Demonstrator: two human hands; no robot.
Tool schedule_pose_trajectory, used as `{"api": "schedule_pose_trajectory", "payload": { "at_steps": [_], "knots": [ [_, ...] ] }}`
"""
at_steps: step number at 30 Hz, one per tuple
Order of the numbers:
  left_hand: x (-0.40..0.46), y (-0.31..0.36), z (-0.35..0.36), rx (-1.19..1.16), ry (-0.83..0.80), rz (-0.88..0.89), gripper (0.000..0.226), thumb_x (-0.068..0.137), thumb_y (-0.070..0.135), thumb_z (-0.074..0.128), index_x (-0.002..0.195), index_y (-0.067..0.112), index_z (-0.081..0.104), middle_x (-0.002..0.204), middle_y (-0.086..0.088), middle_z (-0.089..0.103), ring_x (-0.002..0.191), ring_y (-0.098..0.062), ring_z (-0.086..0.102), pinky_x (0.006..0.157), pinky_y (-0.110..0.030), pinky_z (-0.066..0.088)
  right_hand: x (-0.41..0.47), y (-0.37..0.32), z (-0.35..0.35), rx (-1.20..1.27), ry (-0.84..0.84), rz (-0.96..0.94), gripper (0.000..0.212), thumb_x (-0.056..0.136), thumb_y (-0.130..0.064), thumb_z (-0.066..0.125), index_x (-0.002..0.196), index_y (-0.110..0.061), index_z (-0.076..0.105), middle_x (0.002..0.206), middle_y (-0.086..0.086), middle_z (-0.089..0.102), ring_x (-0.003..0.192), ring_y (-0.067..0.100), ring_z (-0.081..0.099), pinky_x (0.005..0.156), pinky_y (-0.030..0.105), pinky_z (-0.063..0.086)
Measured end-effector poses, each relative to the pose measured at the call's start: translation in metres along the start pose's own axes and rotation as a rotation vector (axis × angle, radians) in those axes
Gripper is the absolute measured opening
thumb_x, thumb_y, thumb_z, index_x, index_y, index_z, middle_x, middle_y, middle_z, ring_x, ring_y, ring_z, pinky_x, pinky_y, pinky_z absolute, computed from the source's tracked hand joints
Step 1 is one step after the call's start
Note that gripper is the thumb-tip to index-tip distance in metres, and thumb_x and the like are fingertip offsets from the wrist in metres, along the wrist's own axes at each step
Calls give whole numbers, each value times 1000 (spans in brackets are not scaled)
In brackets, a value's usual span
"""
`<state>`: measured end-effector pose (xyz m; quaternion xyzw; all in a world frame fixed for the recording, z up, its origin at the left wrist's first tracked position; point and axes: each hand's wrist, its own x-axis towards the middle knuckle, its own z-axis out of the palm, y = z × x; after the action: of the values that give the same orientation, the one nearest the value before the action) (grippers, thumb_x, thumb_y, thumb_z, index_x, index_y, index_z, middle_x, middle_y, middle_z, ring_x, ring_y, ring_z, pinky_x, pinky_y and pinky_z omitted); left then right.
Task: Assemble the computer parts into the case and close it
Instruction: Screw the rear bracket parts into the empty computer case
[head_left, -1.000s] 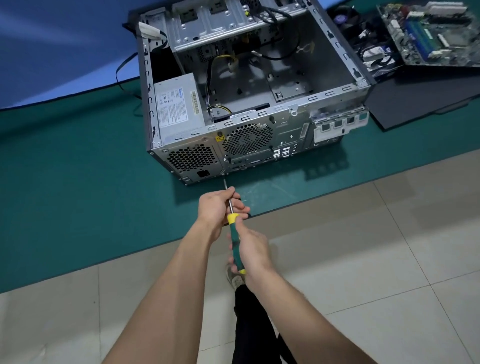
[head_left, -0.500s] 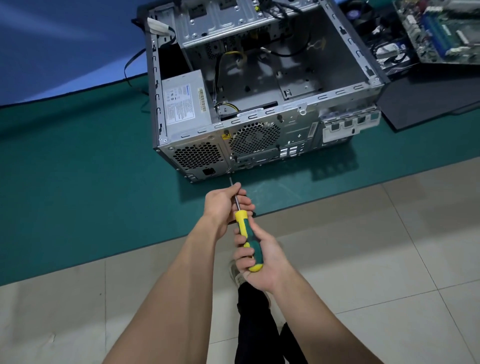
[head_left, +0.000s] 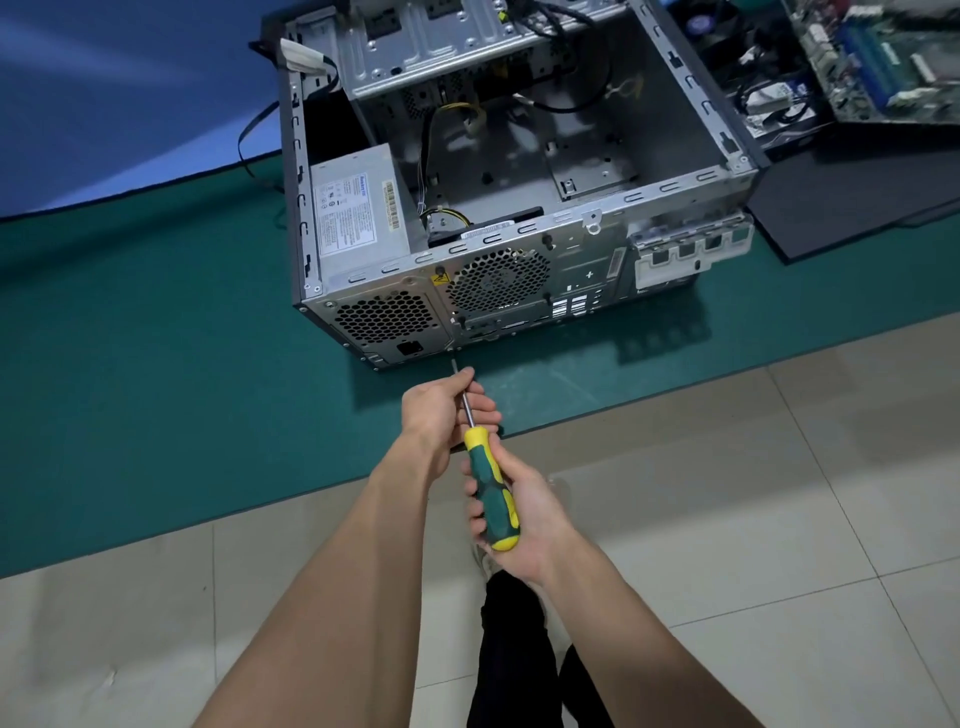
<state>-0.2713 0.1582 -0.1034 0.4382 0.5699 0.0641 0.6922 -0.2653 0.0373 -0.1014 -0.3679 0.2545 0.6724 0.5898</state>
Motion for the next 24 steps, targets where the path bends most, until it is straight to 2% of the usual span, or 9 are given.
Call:
{"api": "schedule_pose_trajectory", "payload": {
  "at_steps": [4, 6, 8, 11, 14, 16, 18, 21, 24],
  "knots": [
    [0, 1, 1, -11, 10, -15, 27, 94, 18, 56, 71, 3, 57, 46, -6, 60, 39, -18, 60, 40, -24, 51, 10, 7, 6, -426, 333, -252, 35, 86, -44, 65, 70, -14, 59, 60, 1, 57, 41, 12, 51, 41, 21, 38],
    [0, 2, 1, -19, -9, -21, 28, 95, 20, 54, 72, 4, 56, 46, -4, 59, 39, -17, 60, 39, -22, 49, 9, 5, 6, -249, 219, -174, 39, 88, -43, 63, 64, -13, 60, 55, 1, 53, 37, 12, 45, 36, 19, 34],
    [0, 3, 0, -22, -31, -22, 28, 96, 22, 53, 73, 5, 56, 45, -3, 59, 39, -15, 59, 39, -21, 48, 3, 0, 4, 129, -62, 41, 38, 85, -44, 62, 67, -11, 64, 54, -2, 49, 34, 8, 40, 29, 17, 29],
    [-1, 2, 0, 5, -32, -9, 27, 96, 21, 53, 76, 3, 57, 47, -4, 61, 41, -16, 61, 41, -22, 51, -1, -3, -5, 112, -150, 38, 35, 85, -45, 60, 78, -11, 64, 57, -2, 51, 37, 8, 42, 31, 18, 31],
    [-1, 2, -1, -13, -23, -16, 28, 96, 19, 53, 75, 2, 58, 47, -5, 61, 41, -16, 62, 40, -22, 51, 5, 4, 2, -254, 107, -135, 28, 87, -41, 65, 77, -14, 64, 64, 0, 57, 42, 11, 52, 38, 18, 37],
    [0, 3, -1, -17, -27, -23, 28, 96, 19, 53, 75, 2, 58, 48, -6, 61, 42, -17, 62, 40, -22, 51, 9, 8, 8, -415, 293, -242, 27, 88, -37, 64, 76, -13, 61, 64, 0, 55, 38, 10, 50, 38, 17, 36],
    [0, 3, -1, -28, -44, -22, 28, 96, 20, 53, 75, 3, 57, 48, -5, 61, 42, -17, 62, 39, -22, 50, 8, 6, 8, -254, 201, -165, 33, 90, -39, 61, 74, -11, 64, 57, -1, 52, 35, 9, 44, 35, 17, 32],
    [0, 1, -2, -21, -53, -7, 27, 96, 22, 52, 77, 3, 57, 48, -4, 61, 42, -16, 62, 40, -22, 51, 2, -2, -3, 131, -130, 46, 38, 89, -44, 56, 80, -9, 66, 55, -4, 46, 36, 5, 38, 30, 16, 28],
    [2, -1, -3, 14, -52, 15, 28, 97, 21, 52, 78, 1, 59, 51, -7, 64, 45, -18, 65, 42, -24, 53, 2, -3, -10, 38, -101, -23, 35, 88, -42, 59, 90, -9, 68, 60, -1, 53, 40, 8, 44, 33, 18, 33]
  ]
}}
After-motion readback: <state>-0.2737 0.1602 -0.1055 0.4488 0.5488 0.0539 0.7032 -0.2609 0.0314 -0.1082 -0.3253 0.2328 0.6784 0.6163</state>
